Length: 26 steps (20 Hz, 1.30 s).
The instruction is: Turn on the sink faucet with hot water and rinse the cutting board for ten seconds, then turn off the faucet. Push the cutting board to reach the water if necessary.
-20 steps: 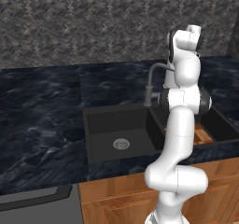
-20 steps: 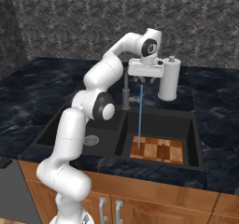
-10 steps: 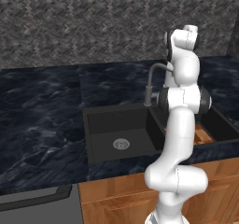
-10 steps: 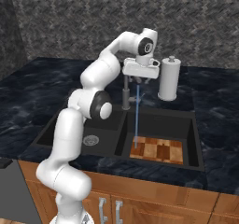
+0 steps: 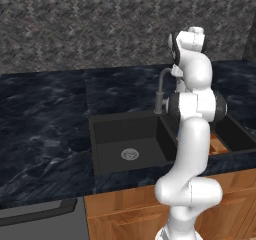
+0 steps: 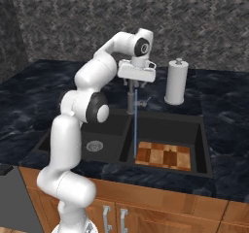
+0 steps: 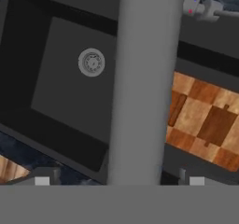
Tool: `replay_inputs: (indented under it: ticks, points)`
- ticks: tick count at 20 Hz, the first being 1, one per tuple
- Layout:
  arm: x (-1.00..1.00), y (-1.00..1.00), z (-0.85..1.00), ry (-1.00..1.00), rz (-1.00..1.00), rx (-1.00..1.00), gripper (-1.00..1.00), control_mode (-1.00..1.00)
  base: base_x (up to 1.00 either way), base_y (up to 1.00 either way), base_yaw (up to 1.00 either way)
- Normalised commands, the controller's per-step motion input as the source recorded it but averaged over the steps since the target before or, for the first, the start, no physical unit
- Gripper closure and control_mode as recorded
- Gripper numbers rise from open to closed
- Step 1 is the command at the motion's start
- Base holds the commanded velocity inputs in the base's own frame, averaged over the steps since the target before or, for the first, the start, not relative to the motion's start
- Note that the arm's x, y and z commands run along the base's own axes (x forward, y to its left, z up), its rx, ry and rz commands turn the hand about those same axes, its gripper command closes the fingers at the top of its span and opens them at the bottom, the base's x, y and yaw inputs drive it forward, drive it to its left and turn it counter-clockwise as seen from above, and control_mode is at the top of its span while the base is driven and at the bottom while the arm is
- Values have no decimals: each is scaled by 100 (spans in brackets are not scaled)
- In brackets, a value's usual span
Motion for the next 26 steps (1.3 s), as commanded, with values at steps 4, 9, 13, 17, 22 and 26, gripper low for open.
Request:
replay_inputs:
  ticks: [4,9,13,17,22,26]
  points:
    - [-29,70,-12,0,0,-5,-100,-100,0,0,0]
    - [-20,69,-13,0,0,-2,-100,-100,0,0,0]
    - [-18,66,-10,0,0,-2,-100,-100,0,0,0]
    - [-7,67,-9,0,0,0,-100,-100,0,0,0]
    - [0,63,-2,0,0,0,-100,-100,0,0,0]
    - [0,62,0,0,0,0,-100,-100,0,0,0]
